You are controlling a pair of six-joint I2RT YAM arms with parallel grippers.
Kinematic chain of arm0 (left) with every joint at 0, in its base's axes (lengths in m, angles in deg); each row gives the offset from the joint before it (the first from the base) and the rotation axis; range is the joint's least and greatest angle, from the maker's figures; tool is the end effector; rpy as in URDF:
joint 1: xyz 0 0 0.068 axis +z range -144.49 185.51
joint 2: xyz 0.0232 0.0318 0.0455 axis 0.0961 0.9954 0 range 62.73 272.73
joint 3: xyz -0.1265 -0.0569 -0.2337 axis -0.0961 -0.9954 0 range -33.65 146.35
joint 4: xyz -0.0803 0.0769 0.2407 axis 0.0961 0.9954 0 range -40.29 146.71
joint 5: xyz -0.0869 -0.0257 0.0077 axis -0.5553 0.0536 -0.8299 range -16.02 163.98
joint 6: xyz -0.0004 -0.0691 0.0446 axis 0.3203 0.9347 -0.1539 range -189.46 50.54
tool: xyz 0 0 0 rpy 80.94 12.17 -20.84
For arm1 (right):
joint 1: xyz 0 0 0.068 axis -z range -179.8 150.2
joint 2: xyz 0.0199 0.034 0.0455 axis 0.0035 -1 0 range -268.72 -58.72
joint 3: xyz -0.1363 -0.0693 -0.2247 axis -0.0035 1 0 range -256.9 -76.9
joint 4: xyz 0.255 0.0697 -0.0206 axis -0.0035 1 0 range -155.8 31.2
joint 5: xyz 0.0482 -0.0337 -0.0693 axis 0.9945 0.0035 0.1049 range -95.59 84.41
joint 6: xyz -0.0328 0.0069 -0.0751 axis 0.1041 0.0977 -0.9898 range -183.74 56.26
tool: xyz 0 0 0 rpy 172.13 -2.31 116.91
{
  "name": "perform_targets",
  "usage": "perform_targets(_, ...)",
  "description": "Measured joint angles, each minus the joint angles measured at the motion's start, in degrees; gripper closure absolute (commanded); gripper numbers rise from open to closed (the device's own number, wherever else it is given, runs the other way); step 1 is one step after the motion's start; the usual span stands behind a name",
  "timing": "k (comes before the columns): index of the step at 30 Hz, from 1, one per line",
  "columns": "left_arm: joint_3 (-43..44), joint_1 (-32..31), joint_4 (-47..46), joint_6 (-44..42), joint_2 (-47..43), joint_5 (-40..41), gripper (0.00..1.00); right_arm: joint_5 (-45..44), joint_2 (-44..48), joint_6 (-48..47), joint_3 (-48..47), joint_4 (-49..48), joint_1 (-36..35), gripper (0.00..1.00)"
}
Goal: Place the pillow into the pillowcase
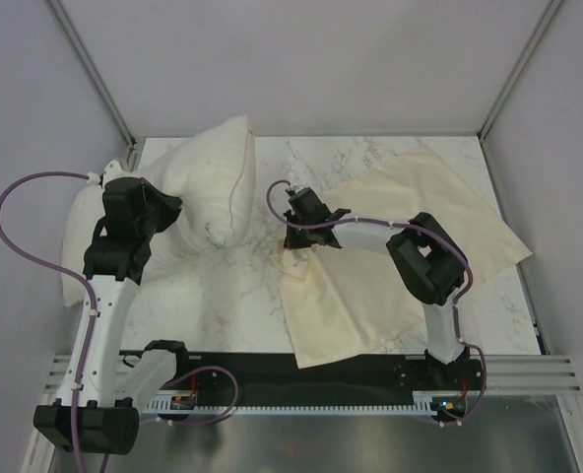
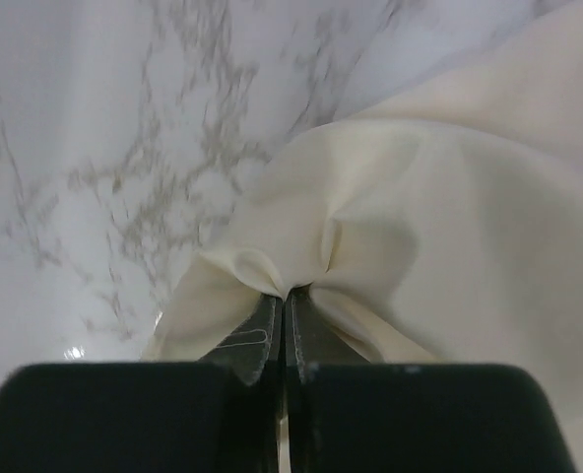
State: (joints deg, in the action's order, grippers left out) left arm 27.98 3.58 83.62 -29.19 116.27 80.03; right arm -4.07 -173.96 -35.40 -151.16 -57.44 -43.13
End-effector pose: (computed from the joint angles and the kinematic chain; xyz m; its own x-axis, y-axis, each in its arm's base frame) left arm 0.2326 -0.0004 0.3561 -0.2926 -0.6332 -0.7166 -0.3280 0.7704 -0.5467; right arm 0.3291 0.3132 0.1231 -0.8172 -0.1185 -0.5640 -0.3528 0.8767 0.3269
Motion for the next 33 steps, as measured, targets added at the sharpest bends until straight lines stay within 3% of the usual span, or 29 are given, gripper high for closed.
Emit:
perform_targets(1, -0.13, 0.00, -0.13, 0.02, 0.04, -0.22, 0.98, 1.27, -0.96, 2.27, -1.31, -1.05, 1.66, 0.99)
perform_targets(3, -0.24, 0.00, -0.22, 0.02, 0.31, -0.50, 0.98, 3.30, -3.26, 7.02, -4.79, -3.41, 5.09, 0.67)
perform_targets(4, -0.35, 0.00, -0.39, 0.04, 0.48, -0.68, 0.98, 4.31, -4.48, 9.25, -6.75, -4.59, 6.80, 0.37)
perform_targets(7, -0.74, 0.00, -0.92, 0.02, 1.14, -1.49, 0.98, 8.44, -8.46, 11.98, -14.16, -6.73, 10.97, 0.22)
perform_targets(11, -1.07, 0.00, -1.07, 0.02, 1.49, -1.95, 0.98, 9.57, -6.95, 9.05, -16.48, -6.05, 12.46, 0.21)
perform_targets(20, -1.07, 0.00, -1.38, 0.02, 1.99, -2.23, 0.98, 4.44, 16.24, -1.33, 5.60, -4.28, 1.46, 0.34)
perform_targets(25, -1.07, 0.00, -1.44, 0.02, 2.08, -2.25, 0.98, 0.02, 15.98, -3.19, 12.00, -2.89, -5.66, 0.32)
perform_targets(33, -1.07, 0.00, -1.42, 0.00, 2.01, -2.23, 0.98, -6.21, 15.85, -2.84, 19.91, -0.66, -13.18, 0.38)
